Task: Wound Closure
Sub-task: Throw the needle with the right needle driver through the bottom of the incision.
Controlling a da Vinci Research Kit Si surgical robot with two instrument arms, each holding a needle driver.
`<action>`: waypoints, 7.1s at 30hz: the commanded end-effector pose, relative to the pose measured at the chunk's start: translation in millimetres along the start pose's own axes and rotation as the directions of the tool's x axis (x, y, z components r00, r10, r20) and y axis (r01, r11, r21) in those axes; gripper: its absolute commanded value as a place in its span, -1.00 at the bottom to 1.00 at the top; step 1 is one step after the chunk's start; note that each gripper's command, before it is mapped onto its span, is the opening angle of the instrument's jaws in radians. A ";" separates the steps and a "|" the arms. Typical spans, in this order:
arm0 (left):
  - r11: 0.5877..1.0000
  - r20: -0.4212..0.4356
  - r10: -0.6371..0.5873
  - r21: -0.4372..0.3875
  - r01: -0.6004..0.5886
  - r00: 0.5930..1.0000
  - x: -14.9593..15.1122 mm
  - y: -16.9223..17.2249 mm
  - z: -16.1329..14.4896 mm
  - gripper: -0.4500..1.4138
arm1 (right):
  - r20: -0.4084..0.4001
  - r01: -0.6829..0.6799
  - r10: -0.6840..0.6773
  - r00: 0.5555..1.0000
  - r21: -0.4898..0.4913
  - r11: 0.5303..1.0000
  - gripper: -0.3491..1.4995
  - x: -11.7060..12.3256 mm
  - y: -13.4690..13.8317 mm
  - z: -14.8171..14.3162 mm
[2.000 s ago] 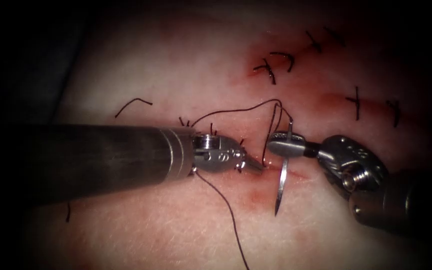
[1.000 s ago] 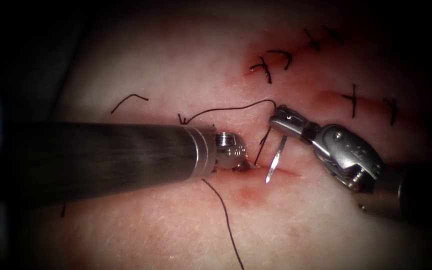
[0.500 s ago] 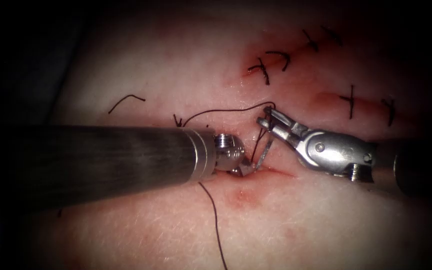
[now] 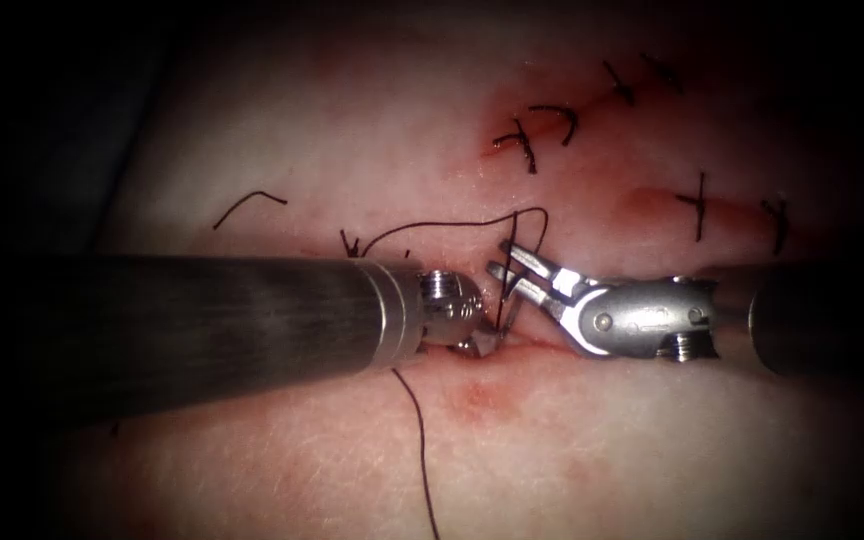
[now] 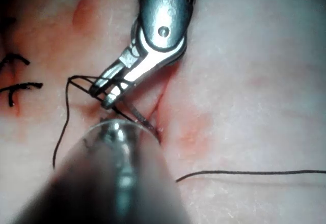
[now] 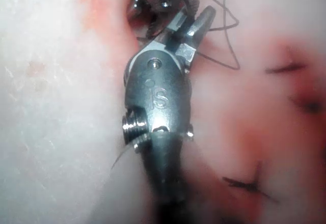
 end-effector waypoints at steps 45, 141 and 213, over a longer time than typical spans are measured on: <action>0.949 -0.286 0.018 0.307 0.074 0.958 2.8 10.6 -6.4 -0.69 | 0.103 -0.258 0.252 0.962 0.048 0.965 -1.00 -3.1 1.7 0.1; 0.958 -0.325 0.055 0.283 0.042 0.944 2.3 10.7 -0.6 -1.00 | 0.203 -0.779 0.823 0.530 -0.266 0.567 -1.00 -2.1 3.3 -1.1; 0.965 -0.329 0.062 0.261 0.028 0.942 -1.1 9.3 -2.0 -1.00 | 0.219 -0.954 0.973 0.076 -0.267 0.134 -1.00 2.6 -11.9 -2.4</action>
